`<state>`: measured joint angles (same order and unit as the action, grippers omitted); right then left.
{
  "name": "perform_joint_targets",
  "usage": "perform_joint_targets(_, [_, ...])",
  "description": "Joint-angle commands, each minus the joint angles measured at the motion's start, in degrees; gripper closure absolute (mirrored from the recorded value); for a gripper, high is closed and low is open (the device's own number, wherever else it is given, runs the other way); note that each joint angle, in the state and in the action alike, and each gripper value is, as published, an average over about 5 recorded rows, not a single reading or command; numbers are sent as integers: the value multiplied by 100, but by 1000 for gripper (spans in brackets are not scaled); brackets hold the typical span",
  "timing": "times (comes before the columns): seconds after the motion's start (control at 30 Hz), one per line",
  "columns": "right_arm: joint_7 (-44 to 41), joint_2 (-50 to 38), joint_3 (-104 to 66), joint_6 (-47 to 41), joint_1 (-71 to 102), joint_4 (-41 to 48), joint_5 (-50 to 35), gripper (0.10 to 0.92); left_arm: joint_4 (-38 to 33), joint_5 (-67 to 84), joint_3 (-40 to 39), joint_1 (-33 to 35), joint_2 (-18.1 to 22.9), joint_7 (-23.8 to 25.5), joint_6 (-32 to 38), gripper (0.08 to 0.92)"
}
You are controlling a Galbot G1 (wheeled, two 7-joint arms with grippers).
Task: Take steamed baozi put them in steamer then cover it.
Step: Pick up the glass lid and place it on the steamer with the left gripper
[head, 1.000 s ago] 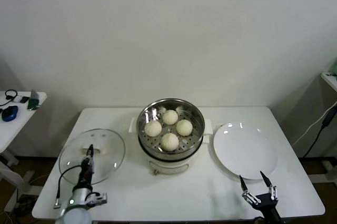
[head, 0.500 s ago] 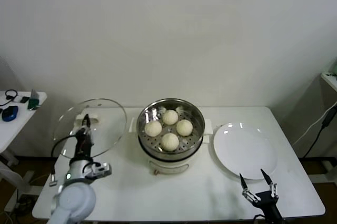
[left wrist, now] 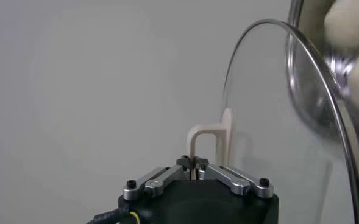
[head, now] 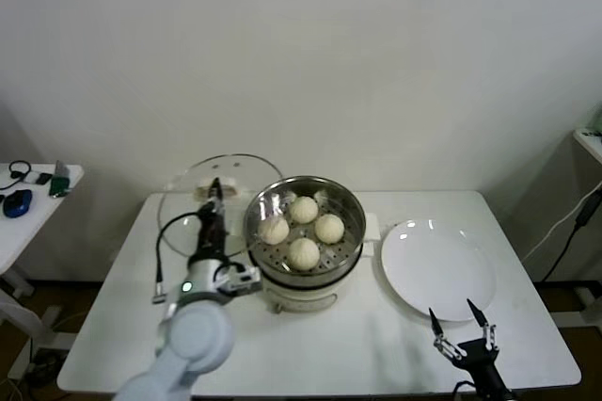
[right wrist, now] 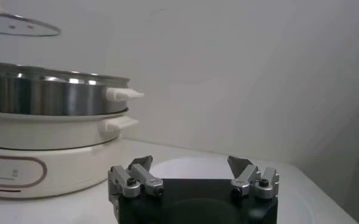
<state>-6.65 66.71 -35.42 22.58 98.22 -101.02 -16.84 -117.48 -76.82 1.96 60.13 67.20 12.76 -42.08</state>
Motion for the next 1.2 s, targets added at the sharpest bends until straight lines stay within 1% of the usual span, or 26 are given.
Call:
perform_joint_targets(0.03, [-26,8,-15,11,-64,-3,35,203,614,-1477,-1263,-658,1548,750,-292,873])
perform_joint_targets(0.17, [-42,6,-20,34,-98,38,37,203,884,-1779,-1295,-568,2004,792,-292,873])
perform_joint_targets(0.23, [-49,-2,-19,49,-112,65,39,202,997,-1881,-1283,-522,2165,790,-292,873])
perform_joint_targets(0.57, [-53,-88,-11,138,-131,173,20,202,1589,-2354,-1187,-386,2761,769,-292,873])
perform_joint_targets(0.83, [-43,-153,-13,223,-160,226,-4,203,1855,-2634,-1094,-236,2780,624,-290,873])
perform_joint_targets(1.2, [-58,-80,18,250,-196,244,28,202,2054,-2617,-961,-304,2780,489,-292,873])
